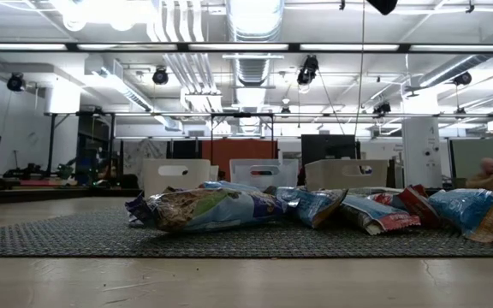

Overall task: Pick and place Granola Bars by type
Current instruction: Put the red granola bar into the white bin

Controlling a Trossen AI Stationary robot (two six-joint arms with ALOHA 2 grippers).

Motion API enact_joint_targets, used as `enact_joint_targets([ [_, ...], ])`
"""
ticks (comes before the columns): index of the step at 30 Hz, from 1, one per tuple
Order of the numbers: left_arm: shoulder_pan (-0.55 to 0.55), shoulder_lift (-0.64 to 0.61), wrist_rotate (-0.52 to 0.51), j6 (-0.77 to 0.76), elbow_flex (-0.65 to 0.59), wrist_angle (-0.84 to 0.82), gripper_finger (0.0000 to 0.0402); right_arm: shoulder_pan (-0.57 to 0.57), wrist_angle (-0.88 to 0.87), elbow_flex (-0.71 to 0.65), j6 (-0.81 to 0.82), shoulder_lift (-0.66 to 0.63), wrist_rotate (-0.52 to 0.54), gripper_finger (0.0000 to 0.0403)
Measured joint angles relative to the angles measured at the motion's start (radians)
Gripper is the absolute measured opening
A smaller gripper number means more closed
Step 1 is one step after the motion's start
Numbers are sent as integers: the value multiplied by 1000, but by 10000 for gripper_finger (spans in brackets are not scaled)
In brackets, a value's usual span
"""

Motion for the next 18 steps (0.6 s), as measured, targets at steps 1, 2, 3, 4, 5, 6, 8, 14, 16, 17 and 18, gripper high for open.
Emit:
enact_joint_targets([
  [1, 0, 0, 0, 0, 0, 0, 0, 0, -1, 0, 1, 9, 0, 22],
  [2, 0, 0, 0, 0, 0, 0, 0, 0, -1, 0, 5, 17, 0, 22],
  [3, 0, 0, 0, 0, 0, -1, 0, 0, -6, 0, 11, 25, 0, 22],
  [4, 0, 0, 0, 0, 0, -2, 0, 0, -14, 0, 15, 34, 0, 22],
  [5, 0, 0, 0, 0, 0, -3, 0, 0, -19, 0, 19, 44, 0, 22],
  [6, 0, 0, 0, 0, 0, -4, 0, 0, -24, 0, 24, 52, 0, 22],
  [8, 0, 0, 0, 0, 0, -5, 0, 0, -47, 0, 32, 72, 0, 22],
  [14, 0, 0, 0, 0, 0, -7, 0, 0, -99, 0, 33, 130, 0, 22],
  [16, 0, 0, 0, 0, 0, -7, 0, 0, -118, 0, 33, 151, 0, 22],
  [17, 0, 0, 0, -1, 0, -7, 0, 0, -125, 0, 33, 162, 0, 22],
  [18, 0, 0, 0, -1, 0, -7, 0, 0, -132, 0, 33, 173, 0, 22],
])
